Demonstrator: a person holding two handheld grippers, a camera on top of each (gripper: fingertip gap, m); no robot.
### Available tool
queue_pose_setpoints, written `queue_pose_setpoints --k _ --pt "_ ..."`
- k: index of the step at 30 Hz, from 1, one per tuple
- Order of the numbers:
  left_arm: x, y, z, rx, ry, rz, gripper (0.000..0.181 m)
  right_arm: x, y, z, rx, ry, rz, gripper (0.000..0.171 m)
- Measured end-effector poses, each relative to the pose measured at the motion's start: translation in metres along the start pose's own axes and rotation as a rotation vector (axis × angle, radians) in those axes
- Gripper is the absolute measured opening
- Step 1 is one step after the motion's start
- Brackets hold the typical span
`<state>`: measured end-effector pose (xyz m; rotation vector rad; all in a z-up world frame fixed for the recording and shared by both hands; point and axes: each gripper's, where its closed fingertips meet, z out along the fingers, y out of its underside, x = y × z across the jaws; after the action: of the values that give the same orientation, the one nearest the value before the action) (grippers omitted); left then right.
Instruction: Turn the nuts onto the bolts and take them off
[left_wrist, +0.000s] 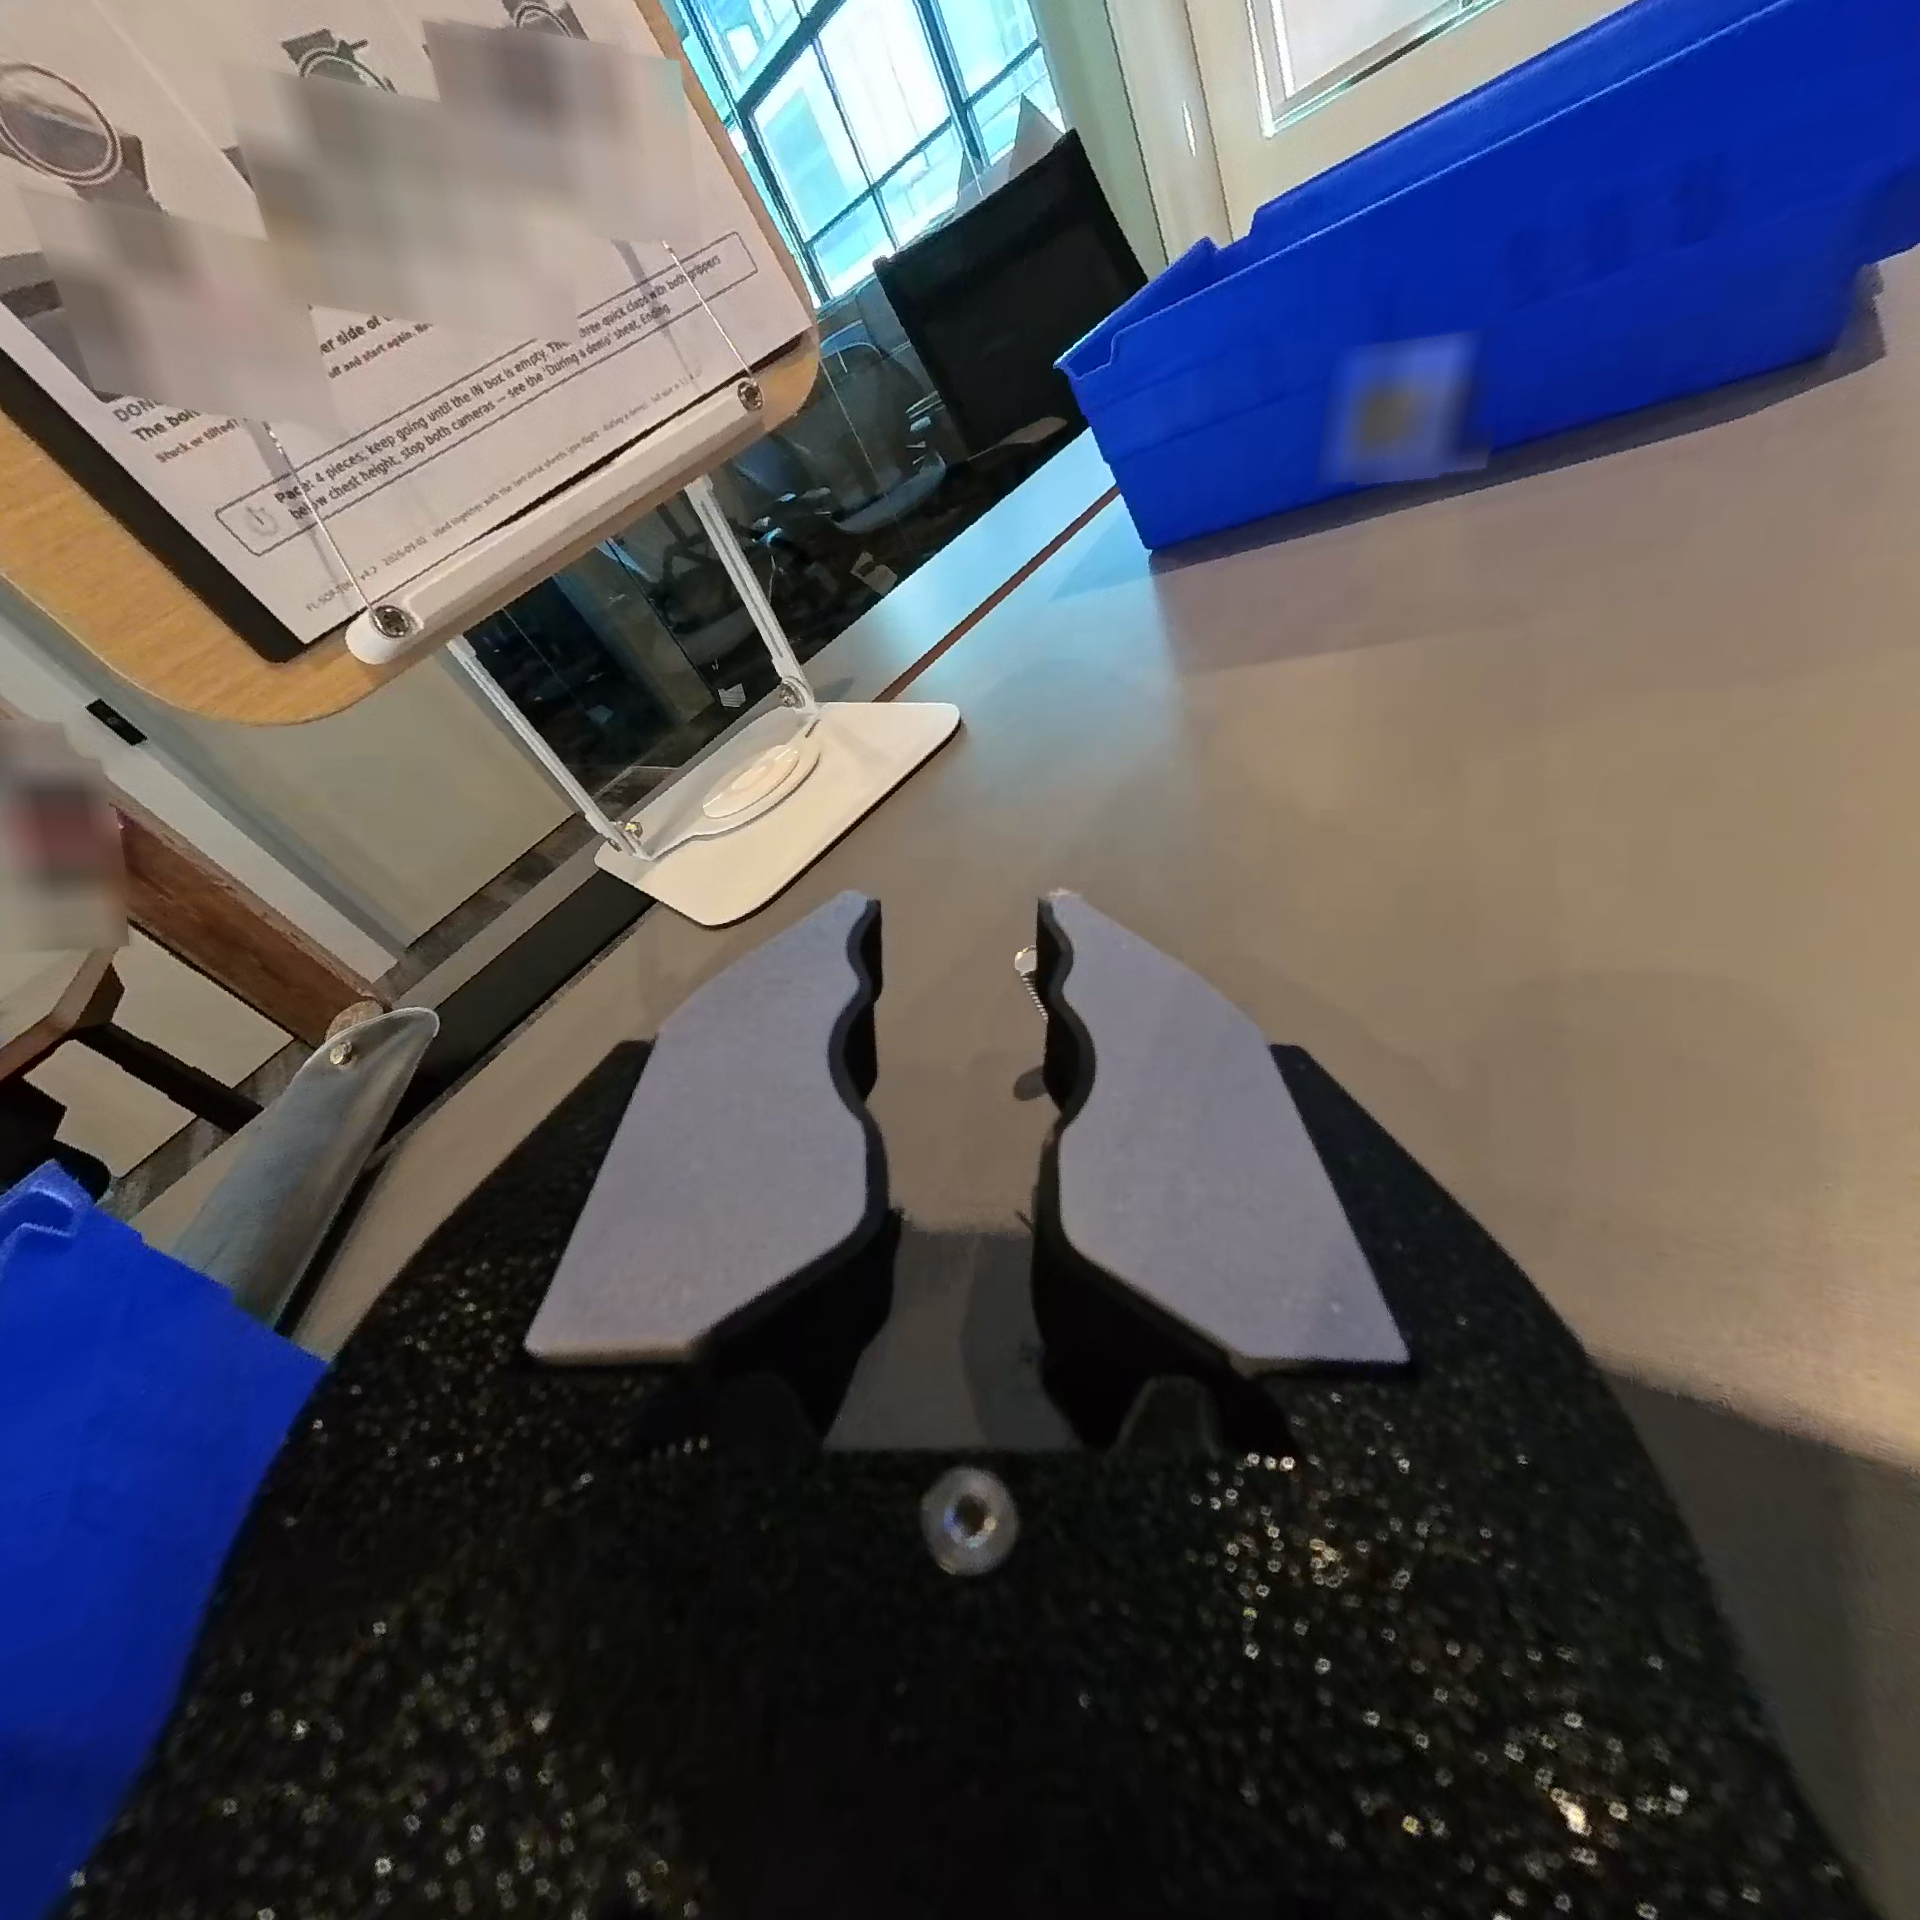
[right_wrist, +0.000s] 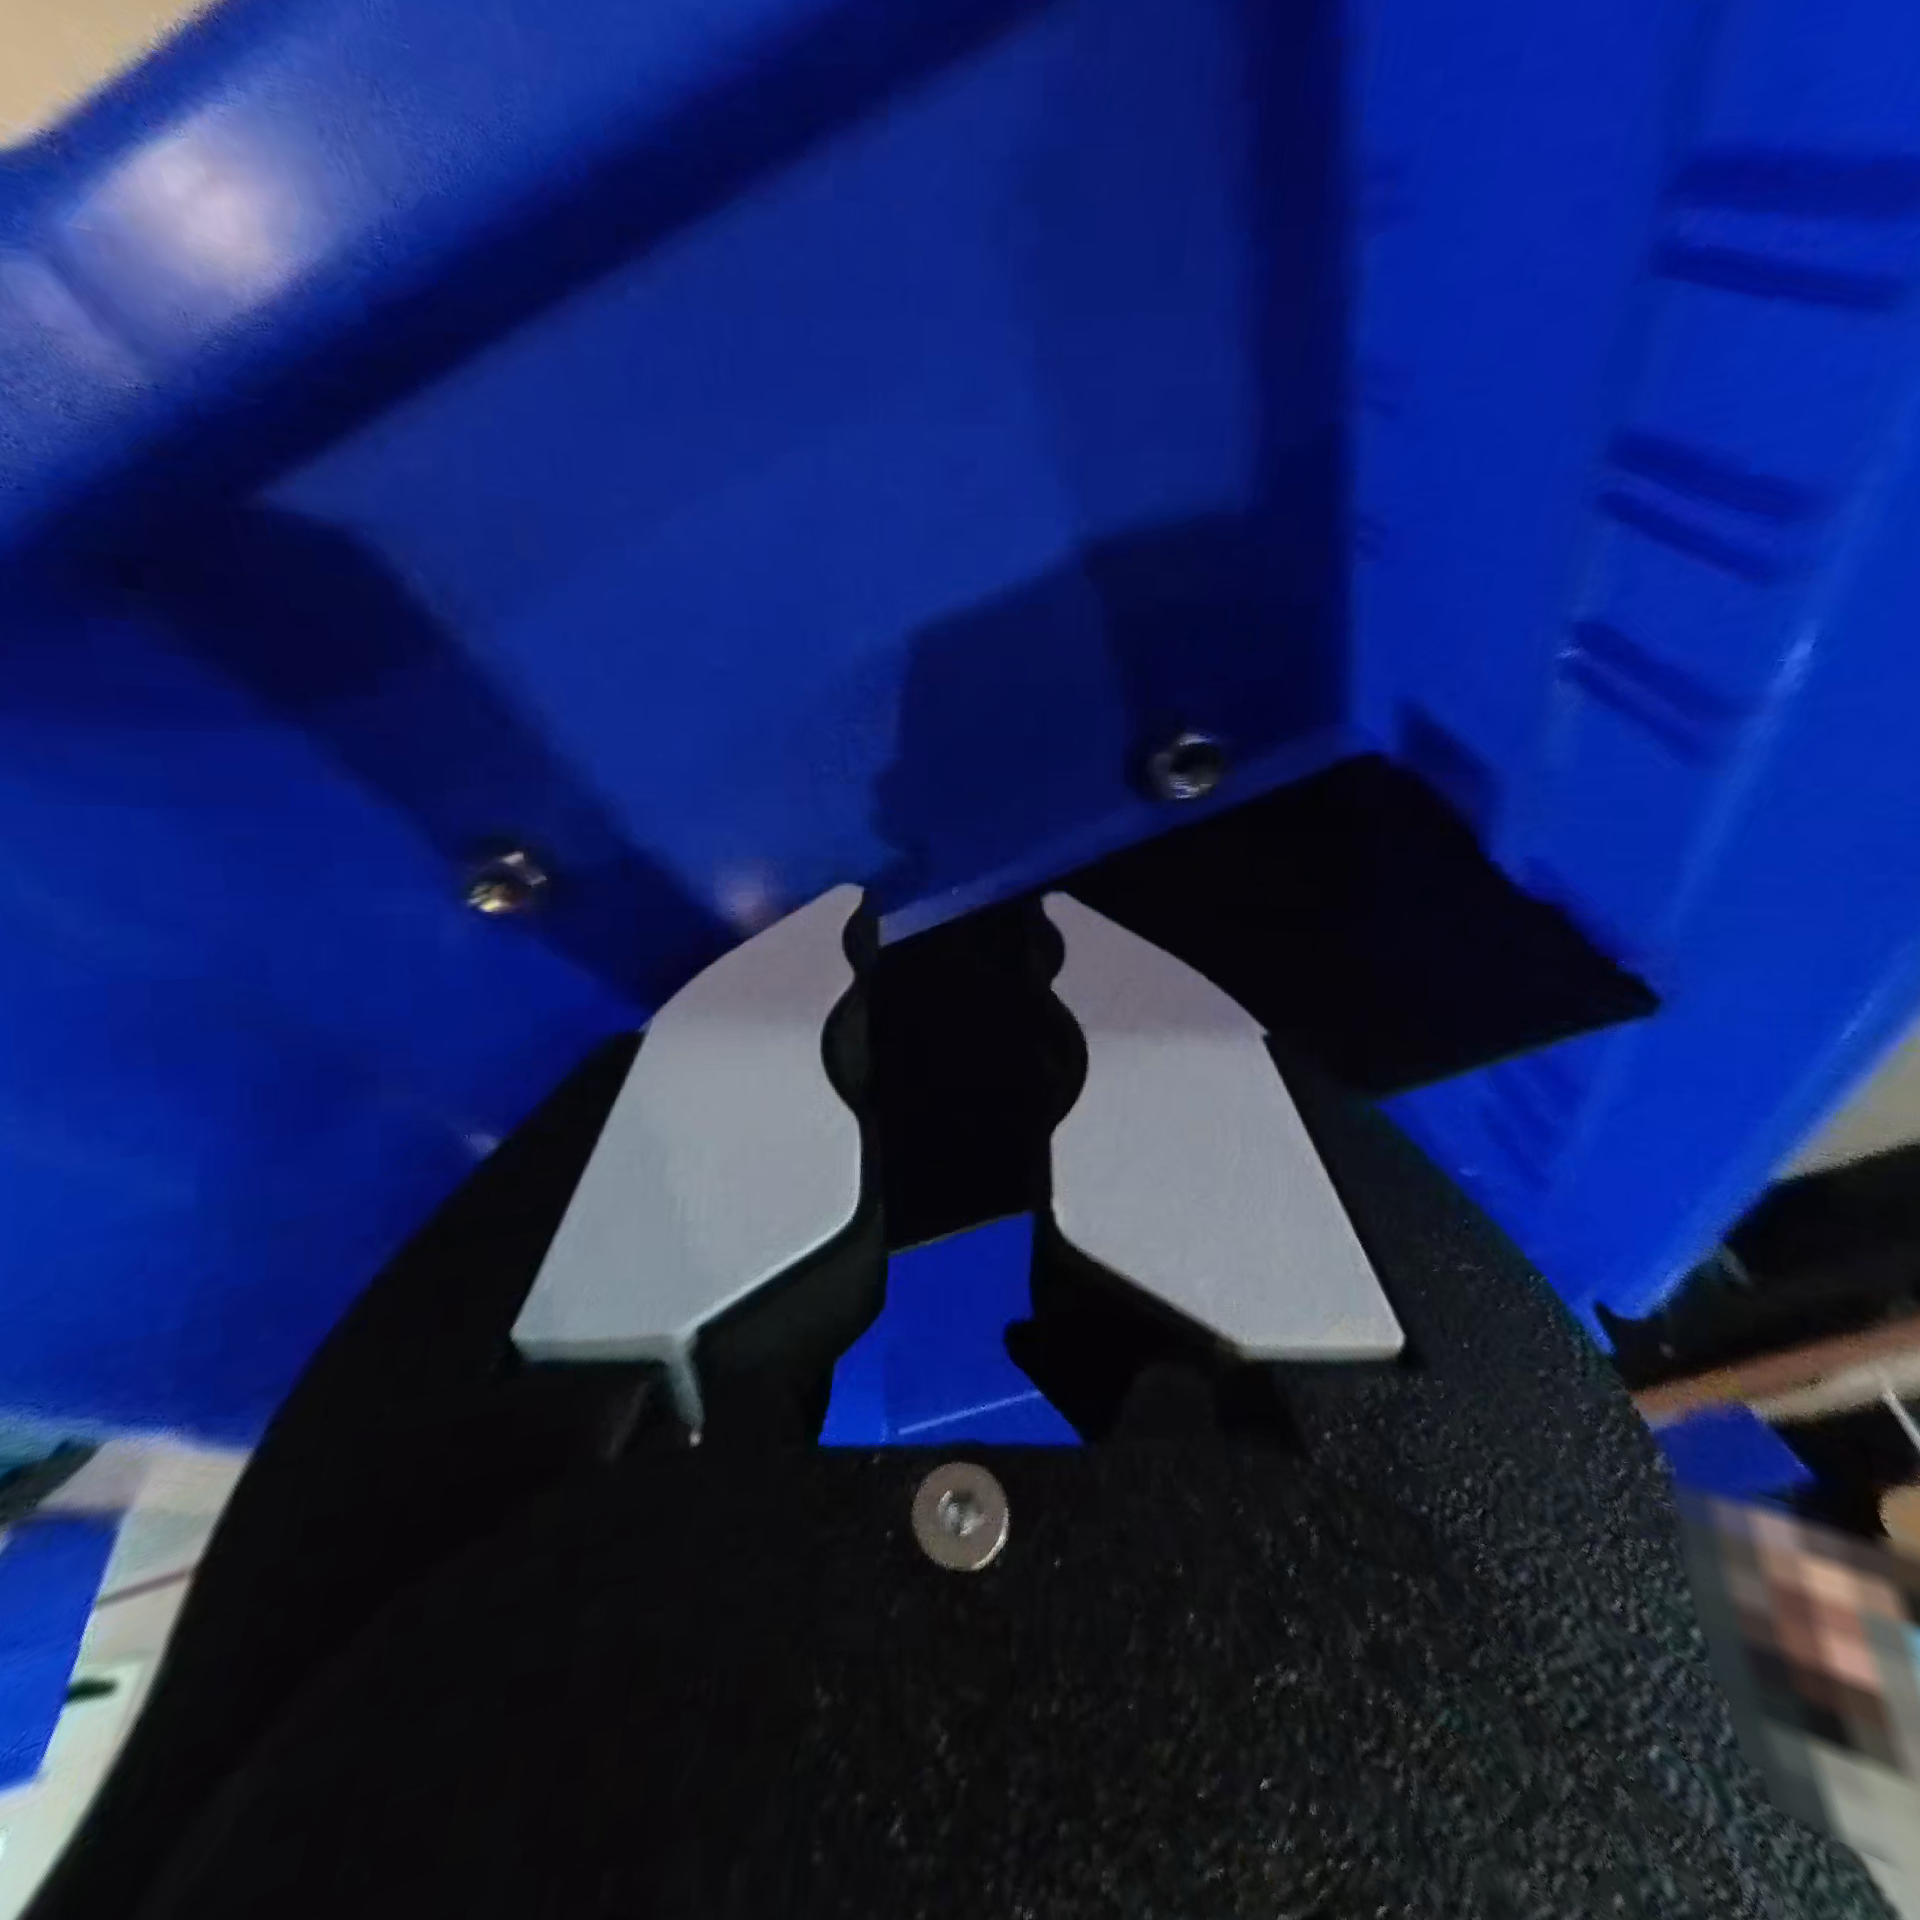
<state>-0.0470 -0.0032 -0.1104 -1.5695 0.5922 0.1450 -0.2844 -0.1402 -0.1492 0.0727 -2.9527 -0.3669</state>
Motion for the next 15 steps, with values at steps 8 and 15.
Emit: queue_pose_setpoints --k 8,15 --pt "0.001 0.000 0.000 0.001 0.004 0.002 0.027 0.040 -0.007 0.010 -0.089 0.170 0.276 0.000" --pt "0.002 0.000 0.000 0.002 0.008 0.005 0.027 0.042 -0.022 0.011 -0.037 0.132 0.623 0.000"
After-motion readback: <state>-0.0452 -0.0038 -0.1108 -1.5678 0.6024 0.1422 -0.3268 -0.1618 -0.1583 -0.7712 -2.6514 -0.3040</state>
